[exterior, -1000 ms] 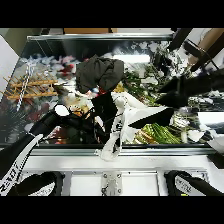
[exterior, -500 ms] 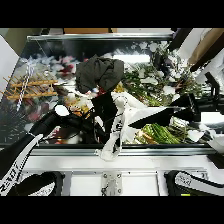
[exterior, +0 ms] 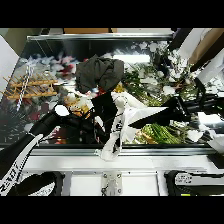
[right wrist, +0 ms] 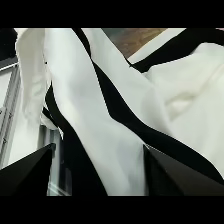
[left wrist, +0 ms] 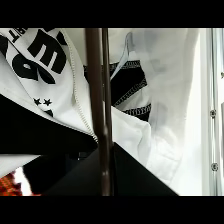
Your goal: Fold the clothes and pants, and hang the long-sleeved shirts on hangers.
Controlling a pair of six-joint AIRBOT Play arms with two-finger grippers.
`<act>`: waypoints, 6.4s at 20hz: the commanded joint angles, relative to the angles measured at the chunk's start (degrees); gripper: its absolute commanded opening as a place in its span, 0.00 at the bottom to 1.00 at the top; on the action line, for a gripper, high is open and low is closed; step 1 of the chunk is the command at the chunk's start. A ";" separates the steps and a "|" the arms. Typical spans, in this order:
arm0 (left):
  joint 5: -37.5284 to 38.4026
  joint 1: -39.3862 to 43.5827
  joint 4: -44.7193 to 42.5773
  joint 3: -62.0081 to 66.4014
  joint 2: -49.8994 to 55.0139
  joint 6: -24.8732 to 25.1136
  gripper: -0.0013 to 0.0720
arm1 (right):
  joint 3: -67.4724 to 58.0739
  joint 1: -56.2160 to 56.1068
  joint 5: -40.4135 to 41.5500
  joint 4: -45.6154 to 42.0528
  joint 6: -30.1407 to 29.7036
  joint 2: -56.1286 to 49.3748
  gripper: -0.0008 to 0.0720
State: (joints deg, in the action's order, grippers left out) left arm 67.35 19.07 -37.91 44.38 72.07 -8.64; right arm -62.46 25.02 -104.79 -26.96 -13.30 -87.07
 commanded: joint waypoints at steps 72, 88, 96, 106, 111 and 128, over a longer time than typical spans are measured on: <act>-6.08 -19.56 -13.53 2.58 -18.62 -37.44 0.65 | 0.17 -5.33 2.95 4.50 3.65 4.28 0.03; -29.59 7.74 -6.10 -19.87 -15.32 -96.94 0.95 | 0.17 -4.79 17.86 13.29 8.81 17.29 0.03; -31.06 11.76 10.99 -13.31 -8.44 -78.14 0.95 | 0.17 -4.79 17.94 13.27 8.85 17.27 0.03; -31.58 8.26 11.85 -13.38 -3.58 -77.29 0.04 | 0.17 -4.79 17.73 13.18 15.23 19.34 0.03; -23.78 -9.40 4.74 -13.33 -11.41 -76.65 0.03 | 0.17 -5.05 11.78 13.00 18.14 20.85 0.03; 1.25 -28.28 -7.65 9.86 -9.03 -72.67 0.03 | 0.22 -7.72 11.61 1.31 22.40 22.75 0.03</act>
State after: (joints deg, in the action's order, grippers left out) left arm 63.13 -7.62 -44.03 47.90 62.72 -81.49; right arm -62.24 17.34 -95.20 -22.61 8.64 -64.53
